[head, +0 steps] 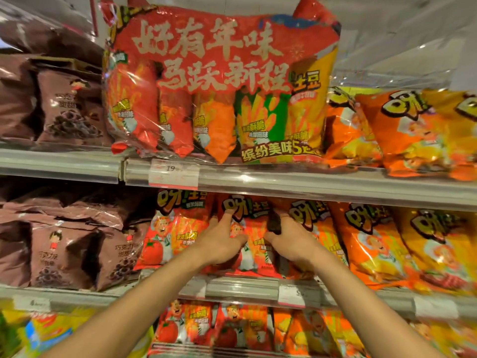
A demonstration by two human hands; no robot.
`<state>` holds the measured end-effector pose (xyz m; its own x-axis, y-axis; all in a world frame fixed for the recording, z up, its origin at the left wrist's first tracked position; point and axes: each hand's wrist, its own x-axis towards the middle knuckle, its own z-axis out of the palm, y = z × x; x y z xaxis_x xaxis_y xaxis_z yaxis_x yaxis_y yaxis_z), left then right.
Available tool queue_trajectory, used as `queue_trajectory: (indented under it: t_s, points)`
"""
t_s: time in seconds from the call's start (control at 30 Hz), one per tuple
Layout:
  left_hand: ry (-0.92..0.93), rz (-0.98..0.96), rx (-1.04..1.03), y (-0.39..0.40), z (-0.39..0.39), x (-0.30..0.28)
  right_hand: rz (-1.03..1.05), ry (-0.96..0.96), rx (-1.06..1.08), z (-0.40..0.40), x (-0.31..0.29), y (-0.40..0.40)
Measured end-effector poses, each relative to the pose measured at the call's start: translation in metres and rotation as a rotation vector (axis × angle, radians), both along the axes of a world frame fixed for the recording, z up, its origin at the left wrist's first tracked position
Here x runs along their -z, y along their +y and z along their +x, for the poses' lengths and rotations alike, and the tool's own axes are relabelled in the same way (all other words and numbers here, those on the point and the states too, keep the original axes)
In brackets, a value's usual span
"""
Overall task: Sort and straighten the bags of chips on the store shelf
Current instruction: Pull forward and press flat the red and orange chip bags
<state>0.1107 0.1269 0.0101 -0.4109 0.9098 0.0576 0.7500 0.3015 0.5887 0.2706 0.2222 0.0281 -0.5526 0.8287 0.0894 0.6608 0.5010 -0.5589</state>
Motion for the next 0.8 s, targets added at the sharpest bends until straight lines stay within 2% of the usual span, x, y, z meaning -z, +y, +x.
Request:
queue_trajectory:
  t_s: [0.23,0.4,0.6,0.8]
  points:
    - [-0.145,0.061,0.036,-0.002,-0.006,-0.004,-0.285,0.245,-0.064,-0.013,0.006,-0.005]
    - [-0.246,0.148,0.046,-0.009,-0.006,-0.006,-0.198,0.343,-0.048,-0.014,0.008,-0.004]
    - [-0.387,0.196,0.086,-0.015,-0.007,-0.008,-0.101,0.361,-0.094,-0.011,0.008,0.001]
    - [-0.407,0.224,0.127,-0.018,-0.018,0.001,-0.017,0.361,-0.142,0.006,0.017,0.001]
